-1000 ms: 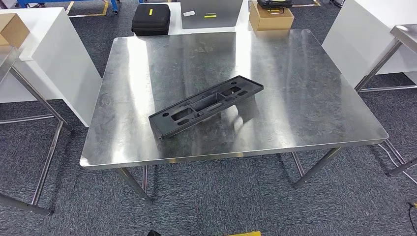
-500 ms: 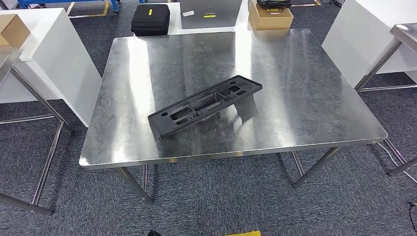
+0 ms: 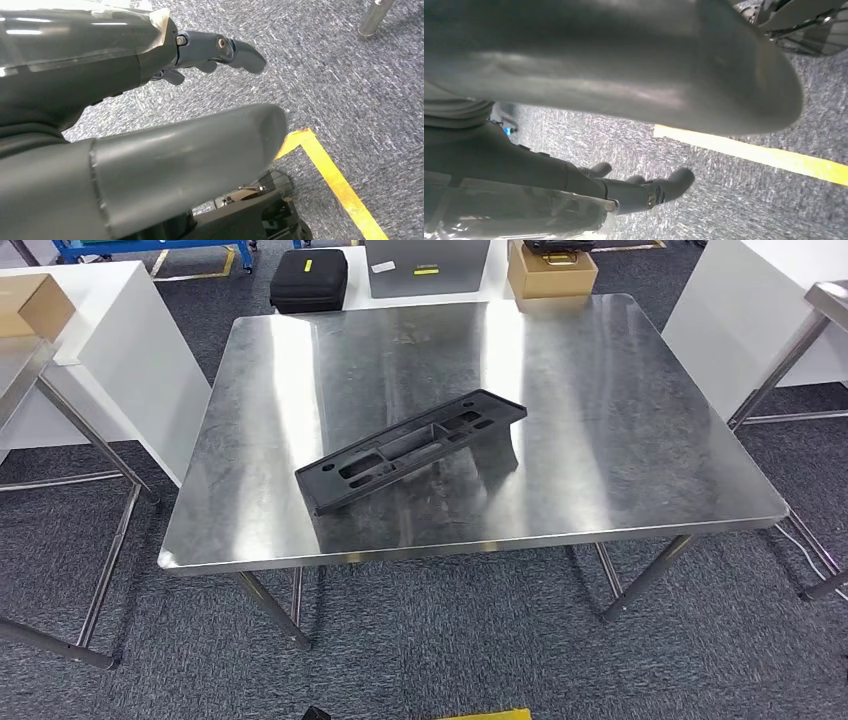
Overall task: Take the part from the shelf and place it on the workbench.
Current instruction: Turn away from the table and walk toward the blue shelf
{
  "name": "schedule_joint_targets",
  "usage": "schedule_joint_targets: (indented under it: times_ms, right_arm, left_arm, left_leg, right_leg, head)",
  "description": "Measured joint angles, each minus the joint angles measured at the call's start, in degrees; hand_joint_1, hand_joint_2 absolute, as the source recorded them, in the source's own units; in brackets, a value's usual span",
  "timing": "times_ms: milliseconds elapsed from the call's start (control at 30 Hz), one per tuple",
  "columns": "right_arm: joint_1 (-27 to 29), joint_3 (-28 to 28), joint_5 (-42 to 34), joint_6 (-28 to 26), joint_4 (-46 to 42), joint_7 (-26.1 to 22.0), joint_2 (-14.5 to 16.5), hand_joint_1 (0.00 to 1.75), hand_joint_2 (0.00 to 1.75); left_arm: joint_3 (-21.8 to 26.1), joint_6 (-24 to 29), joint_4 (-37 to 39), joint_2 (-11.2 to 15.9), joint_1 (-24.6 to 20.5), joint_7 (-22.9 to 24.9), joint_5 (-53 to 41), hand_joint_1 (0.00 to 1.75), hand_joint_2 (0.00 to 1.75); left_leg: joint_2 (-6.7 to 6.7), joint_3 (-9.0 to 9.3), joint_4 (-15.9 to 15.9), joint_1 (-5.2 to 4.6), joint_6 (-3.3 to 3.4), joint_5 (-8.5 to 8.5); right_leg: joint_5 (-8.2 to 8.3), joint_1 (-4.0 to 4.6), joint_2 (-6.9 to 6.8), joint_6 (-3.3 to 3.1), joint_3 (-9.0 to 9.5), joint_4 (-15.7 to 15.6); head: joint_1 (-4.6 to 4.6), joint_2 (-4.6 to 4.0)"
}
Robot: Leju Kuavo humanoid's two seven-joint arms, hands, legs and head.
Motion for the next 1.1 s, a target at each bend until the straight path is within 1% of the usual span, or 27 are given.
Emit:
schedule_joint_targets:
  times_ms: [67,100,133,200,233,267,300,367,400,433,467,533,567,600,633,700,733,767,800,833,867,900,933,967,1000,1067,1100]
  right_arm:
    - [0.0,0.0,0.0,0.0,0.0,0.0,0.1,0.0,0.0]
    - [0.0,0.0,0.0,-0.1,0.0,0.0,0.1,0.0,0.0]
    - [0.0,0.0,0.0,-0.1,0.0,-0.1,0.2,0.0,0.0]
    - [0.1,0.0,0.0,-0.1,0.0,-0.2,0.2,0.0,0.0]
    - [0.1,0.0,0.0,-0.1,0.0,-0.2,0.2,0.0,0.0]
    - [0.2,0.0,0.0,-0.1,0.0,-0.2,0.1,0.0,0.0]
    - [0.2,0.0,0.0,-0.1,0.0,-0.2,0.1,0.0,0.0]
    - [0.1,0.0,0.0,-0.1,0.0,-0.3,0.2,0.0,0.0]
    - [0.1,0.0,0.0,-0.1,0.0,-0.3,0.3,0.0,0.0]
    - [0.1,0.1,0.0,-0.1,0.0,-0.3,0.3,0.0,0.0]
    - [0.1,0.1,0.0,-0.1,0.0,-0.3,0.4,0.0,0.0]
    - [0.0,0.1,0.0,-0.1,0.0,-0.3,0.5,0.0,0.0]
    - [0.0,0.1,0.0,-0.2,0.0,-0.3,0.6,0.0,0.0]
    - [0.0,0.1,0.0,-0.2,0.0,-0.3,0.6,0.0,0.0]
    - [0.0,0.1,0.0,-0.3,0.0,-0.3,0.6,0.0,0.0]
    - [0.0,0.1,-0.1,-0.4,0.0,-0.4,0.5,0.0,0.0]
    - [0.1,0.1,-0.1,-0.6,0.0,-0.4,0.5,0.0,0.0]
    - [0.2,0.1,-0.1,-0.7,0.0,-0.5,0.5,0.0,0.0]
    - [0.2,0.1,-0.1,-0.8,0.0,-0.5,0.4,0.0,0.0]
    - [0.3,0.1,-0.1,-0.9,0.0,-0.5,0.4,0.0,0.0]
    - [0.3,0.1,-0.1,-1.0,0.0,-0.5,0.3,0.0,0.0]
    - [0.2,0.1,-0.2,-1.0,0.0,-0.4,0.3,0.0,0.0]
    - [0.2,0.1,-0.2,-0.9,0.0,-0.3,0.3,0.0,0.0]
    - [0.1,0.1,-0.2,-0.9,0.0,-0.1,0.3,0.0,0.0]
    - [0.1,0.1,-0.2,-0.9,0.0,0.2,0.3,0.0,0.0]
    - [0.1,0.0,-0.2,-0.9,0.0,0.5,0.3,0.0,0.0]
    - [0.2,0.0,-0.2,-0.9,0.0,0.6,0.3,0.0,0.0]
  left_arm:
    - [0.0,0.0,0.0,0.0,0.0,0.0,0.0,0.0,0.0]
    - [0.0,0.0,0.0,0.1,0.0,0.0,0.0,0.0,0.0]
    - [0.0,0.0,0.0,0.1,0.0,-0.1,0.0,0.0,0.0]
    - [0.0,0.0,0.0,0.1,0.0,-0.1,0.0,0.0,0.0]
    - [0.0,0.0,0.0,0.1,0.0,-0.1,0.0,0.0,0.0]
    - [0.0,0.0,0.0,0.1,0.1,-0.1,0.0,0.0,0.0]
    - [0.0,0.0,0.0,0.1,0.1,-0.1,0.0,0.0,0.0]
    - [0.0,0.0,0.0,0.1,0.0,-0.2,0.0,0.0,0.0]
    - [0.0,0.0,0.0,0.1,0.0,-0.2,0.0,0.0,0.0]
    - [0.0,0.0,0.0,0.2,-0.1,-0.2,0.0,0.0,0.0]
    - [0.0,0.0,0.0,0.2,-0.2,-0.3,0.0,0.0,0.0]
    - [0.0,0.0,0.0,0.2,-0.2,-0.3,0.0,0.0,0.0]
    - [0.0,0.0,0.0,0.2,-0.2,-0.3,-0.1,0.0,0.0]
    - [-0.1,0.0,0.0,0.2,-0.2,-0.3,-0.1,0.0,0.0]
    - [-0.1,0.0,0.0,0.1,-0.3,-0.4,-0.1,0.0,0.0]
    - [-0.1,0.0,0.0,0.1,-0.3,-0.4,-0.1,0.0,0.0]
    - [-0.1,0.0,0.0,0.1,-0.4,-0.4,-0.1,0.0,0.0]
    - [-0.1,0.0,0.0,0.0,-0.3,-0.4,-0.1,0.0,0.0]
    - [-0.1,0.0,0.0,0.0,-0.3,-0.5,-0.1,0.0,0.0]
    - [-0.1,0.0,0.0,0.0,-0.3,-0.5,-0.1,0.0,0.0]
    - [-0.1,0.0,0.0,0.0,-0.3,-0.5,-0.1,0.0,0.0]
    - [-0.1,0.0,0.0,0.0,-0.4,-0.4,0.0,0.0,0.0]
    - [-0.1,0.0,0.0,0.0,-0.4,-0.3,0.0,0.0,0.0]
    - [-0.1,0.0,0.0,0.0,-0.4,-0.1,0.1,0.0,0.0]
    - [0.0,0.0,0.0,0.0,-0.4,0.0,0.1,0.0,0.0]
    - [0.0,0.1,0.0,0.1,-0.4,0.2,0.1,0.0,0.0]
    - [0.0,0.1,0.0,0.1,-0.4,0.2,0.1,0.0,0.0]
  left_leg:
    - [0.1,-0.36,0.7,0.41,-0.45,-0.49]
    - [0.25,-1.06,2.3,0.55,-0.72,-1.71]
    - [0.43,-2.24,5.0,0.64,-0.97,-3.57]
    - [0.65,-5.63,12.5,0.65,-1.27,-7.74]
    - [0.69,-6.92,15.4,0.65,-1.26,-8.77]
    - [0.71,-7.36,16.5,0.64,-1.12,-8.74]
    - [0.74,-6.58,15.2,0.6,-0.83,-7.56]
    - [1.17,-2.42,7.6,0.33,0.23,-3.9]
    - [1.58,-0.44,4.0,0.11,0.7,-2.6]
    - [1.92,0.76,1.6,-0.13,1.04,-1.97]
    - [2.15,1.17,0.6,-0.35,1.21,-1.91]
    - [1.87,1.13,0.2,-0.41,1.4,-1.59]
    - [1.7,1.3,-0.3,-0.32,1.55,-1.23]
    - [1.54,1.46,-0.9,-0.19,1.79,-0.82]
    - [1.41,1.58,-1.3,-0.05,1.97,-0.45]
    - [1.15,1.32,-1.5,-0.13,2.2,-0.19]
    - [1.0,1.15,-1.4,-0.17,2.21,-0.15]
    - [0.86,1.03,-1.3,-0.2,2.21,-0.12]
    - [0.71,0.96,-1.2,-0.21,2.19,-0.12]
    - [0.56,0.93,-1.0,-0.21,2.11,-0.15]
    - [0.44,0.9,-0.8,-0.22,1.97,-0.24]
    - [0.33,0.84,-0.5,-0.34,1.72,-0.4]
    - [0.28,0.75,-0.2,-0.46,1.46,-0.59]
    - [0.27,0.64,0.0,-0.6,1.5,-0.82]
    - [0.29,0.55,0.2,-0.69,1.68,-0.9]
    - [0.34,0.46,0.2,-0.61,2.17,-0.81]
    - [0.35,0.46,0.2,-0.53,2.14,-0.66]
  right_leg:
    - [0.3,0.0,-0.21,-0.98,0.03,0.1]
    - [0.49,-0.02,-0.32,-1.36,-0.02,0.1]
    - [0.66,0.02,-0.45,-1.67,-0.16,0.1]
    - [0.83,0.28,-0.74,-2.0,-0.54,0.1]
    - [0.88,0.43,-0.92,-2.09,-0.67,0.1]
    - [0.91,0.59,-1.09,-2.14,-0.75,0.1]
    - [0.93,0.75,-1.24,-2.18,-0.75,0.1]
    - [0.93,0.99,-1.43,-2.18,-0.6,0.1]
    - [0.92,1.24,-1.52,-2.16,-0.57,0.1]
    - [0.92,1.38,-1.63,-2.13,-0.61,0.1]
    - [0.94,1.46,-1.79,-2.06,-0.66,0.1]
    - [1.0,1.56,-2.14,-1.67,-0.73,0.0]
    - [0.8,1.6,-2.11,-1.45,-0.86,0.3]
    - [0.1,1.64,-1.91,-1.37,-1.38,1.3]
    - [-1.19,1.67,-1.59,-1.46,-2.48,3.6]
    - [-4.64,1.46,-1.07,-1.81,-6.0,11.1]
    - [-5.86,1.38,-0.99,-1.75,-7.6,14.5]
    - [-6.22,1.29,-0.95,-1.44,-8.32,16.1]
    - [-5.62,1.2,-0.93,-0.94,-7.87,15.5]
    - [-4.17,1.07,-0.93,-0.35,-6.2,12.3]
    - [-2.5,0.91,-0.9,0.13,-3.9,7.8]
    - [-1.13,0.88,-0.83,0.28,-2.0,3.9]
    - [-0.19,0.85,-0.76,0.16,-0.67,1.1]
    - [0.16,0.76,-0.71,-0.1,-0.1,-0.1]
    - [0.25,0.79,-0.68,-0.42,-0.07,-0.2]
    - [0.42,0.76,-0.69,-0.69,0.06,-0.2]
    - [0.47,0.9,-0.67,-0.79,0.04,-0.2]
  head:
    - [-0.22,0.0]
    - [-0.32,0.0]
    - [-0.43,0.0]
    - [-0.58,0.0]
    - [-0.58,0.0]
    - [-0.59,0.0]
    - [-0.58,0.0]
    - [-0.58,0.0]
    - [-0.55,0.0]
    - [-0.55,0.0]
    - [-0.54,0.0]
    - [-0.56,0.0]
    - [-0.51,0.0]
    - [-0.44,0.0]
    - [-0.34,0.0]
    - [-0.21,0.0]
    - [-0.18,0.0]
    - [-0.17,0.0]
    - [-0.15,0.0]
    - [-0.13,0.0]
    - [-0.1,0.0]
    - [-0.04,0.0]
    - [-0.04,0.0]
    - [-0.09,0.0]
    - [-0.16,0.0]
    - [-0.32,0.0]
    - [-0.34,0.0]
